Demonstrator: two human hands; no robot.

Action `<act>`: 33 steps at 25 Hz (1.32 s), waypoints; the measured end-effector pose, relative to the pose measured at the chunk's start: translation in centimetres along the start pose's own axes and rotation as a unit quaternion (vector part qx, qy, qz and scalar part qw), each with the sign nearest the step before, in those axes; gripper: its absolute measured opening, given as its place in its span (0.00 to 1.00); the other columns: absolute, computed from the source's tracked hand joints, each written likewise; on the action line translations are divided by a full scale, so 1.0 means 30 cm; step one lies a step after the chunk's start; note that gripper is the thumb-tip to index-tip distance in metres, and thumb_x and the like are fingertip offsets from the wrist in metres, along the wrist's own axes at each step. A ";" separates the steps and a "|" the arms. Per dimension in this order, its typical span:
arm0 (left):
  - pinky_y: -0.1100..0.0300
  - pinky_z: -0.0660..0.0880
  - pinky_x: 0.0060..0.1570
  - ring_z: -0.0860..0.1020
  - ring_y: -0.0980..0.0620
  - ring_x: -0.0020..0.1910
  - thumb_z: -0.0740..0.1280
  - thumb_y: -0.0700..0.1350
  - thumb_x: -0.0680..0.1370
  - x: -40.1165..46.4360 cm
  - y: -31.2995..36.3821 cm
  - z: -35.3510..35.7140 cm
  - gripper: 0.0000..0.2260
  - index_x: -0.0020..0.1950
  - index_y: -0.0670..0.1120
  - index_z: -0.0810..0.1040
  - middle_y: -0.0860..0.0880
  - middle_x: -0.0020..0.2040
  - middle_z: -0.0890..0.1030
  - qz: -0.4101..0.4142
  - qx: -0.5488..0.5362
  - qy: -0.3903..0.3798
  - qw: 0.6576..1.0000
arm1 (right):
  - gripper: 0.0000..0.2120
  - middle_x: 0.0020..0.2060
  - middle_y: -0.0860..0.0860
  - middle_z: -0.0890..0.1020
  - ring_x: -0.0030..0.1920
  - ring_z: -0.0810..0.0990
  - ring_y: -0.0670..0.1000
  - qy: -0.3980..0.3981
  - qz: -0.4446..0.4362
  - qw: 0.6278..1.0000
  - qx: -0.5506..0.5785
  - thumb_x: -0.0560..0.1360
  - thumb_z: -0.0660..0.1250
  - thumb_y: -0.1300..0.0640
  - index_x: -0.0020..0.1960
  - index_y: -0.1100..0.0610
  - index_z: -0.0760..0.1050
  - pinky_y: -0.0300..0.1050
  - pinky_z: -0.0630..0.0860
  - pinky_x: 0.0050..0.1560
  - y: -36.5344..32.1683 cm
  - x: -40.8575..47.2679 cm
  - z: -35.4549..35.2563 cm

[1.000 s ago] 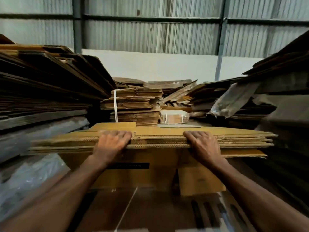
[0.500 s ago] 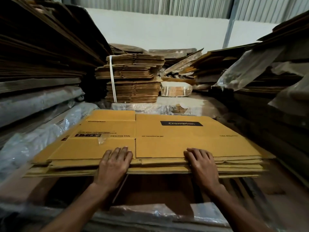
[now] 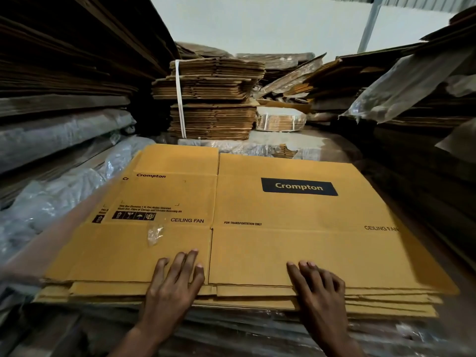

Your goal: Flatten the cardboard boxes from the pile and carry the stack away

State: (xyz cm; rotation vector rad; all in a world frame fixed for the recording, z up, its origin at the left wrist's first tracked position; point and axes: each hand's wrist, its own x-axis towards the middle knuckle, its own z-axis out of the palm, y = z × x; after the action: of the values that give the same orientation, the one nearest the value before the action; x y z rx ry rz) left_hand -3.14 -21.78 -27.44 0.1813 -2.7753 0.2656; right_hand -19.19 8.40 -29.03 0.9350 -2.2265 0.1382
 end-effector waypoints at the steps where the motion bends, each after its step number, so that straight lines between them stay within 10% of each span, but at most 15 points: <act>1: 0.34 0.74 0.56 0.77 0.33 0.64 0.84 0.36 0.53 0.013 -0.006 0.021 0.43 0.65 0.40 0.71 0.33 0.68 0.75 -0.003 0.001 -0.021 1.000 | 0.30 0.61 0.58 0.79 0.61 0.74 0.60 -0.019 -0.005 1.000 -0.004 0.68 0.69 0.51 0.70 0.54 0.75 0.56 0.67 0.54 -0.001 0.005 0.013; 5: 0.35 0.72 0.62 0.74 0.34 0.68 0.83 0.37 0.47 0.133 -0.034 0.075 0.54 0.72 0.41 0.67 0.37 0.73 0.71 -0.046 -0.027 -0.079 0.995 | 0.46 0.64 0.57 0.75 0.61 0.74 0.60 -0.184 0.014 0.983 0.008 0.59 0.82 0.48 0.75 0.54 0.69 0.57 0.71 0.56 0.032 0.126 0.082; 8: 0.40 0.54 0.75 0.59 0.38 0.78 0.80 0.38 0.62 0.187 -0.044 0.146 0.55 0.82 0.44 0.50 0.40 0.81 0.54 -0.039 -0.021 -0.103 0.994 | 0.43 0.66 0.55 0.73 0.62 0.76 0.59 -0.256 0.002 0.967 0.016 0.66 0.76 0.47 0.76 0.52 0.62 0.56 0.76 0.58 0.019 0.166 0.157; 12: 0.40 0.65 0.69 0.73 0.38 0.70 0.85 0.42 0.45 0.209 -0.070 0.246 0.60 0.76 0.43 0.66 0.41 0.76 0.65 -0.037 -0.016 -0.163 0.986 | 0.39 0.69 0.55 0.71 0.66 0.71 0.59 -0.254 0.005 0.967 0.028 0.69 0.66 0.45 0.78 0.54 0.62 0.57 0.71 0.65 0.026 0.151 0.226; 20: 0.44 0.40 0.78 0.41 0.42 0.81 0.69 0.36 0.75 0.202 -0.048 0.219 0.48 0.80 0.44 0.35 0.43 0.81 0.36 -0.048 -0.003 -0.137 0.989 | 0.51 0.74 0.61 0.68 0.74 0.67 0.62 -0.318 0.001 0.948 0.001 0.63 0.80 0.52 0.79 0.60 0.59 0.56 0.64 0.73 0.024 0.141 0.238; 25: 0.45 0.41 0.78 0.39 0.42 0.81 0.68 0.38 0.77 0.201 -0.043 0.201 0.46 0.80 0.43 0.34 0.42 0.81 0.36 -0.056 -0.021 -0.165 0.984 | 0.49 0.81 0.58 0.42 0.81 0.42 0.59 -0.377 -0.028 0.925 0.037 0.76 0.70 0.51 0.82 0.60 0.39 0.53 0.43 0.78 0.031 0.184 0.181; 33: 0.44 0.39 0.77 0.38 0.45 0.80 0.52 0.66 0.81 0.198 -0.017 0.130 0.40 0.82 0.43 0.40 0.44 0.81 0.37 -0.098 -0.107 -0.215 0.966 | 0.37 0.82 0.57 0.45 0.81 0.45 0.56 -0.418 0.055 0.902 0.090 0.82 0.52 0.38 0.81 0.58 0.47 0.58 0.48 0.78 -0.022 0.215 0.124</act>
State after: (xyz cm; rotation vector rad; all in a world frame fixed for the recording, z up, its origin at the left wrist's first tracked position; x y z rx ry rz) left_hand -9.86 -23.62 -28.89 0.5088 -3.1524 -0.1448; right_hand -24.02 2.86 -27.71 1.0995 -3.1059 -0.0199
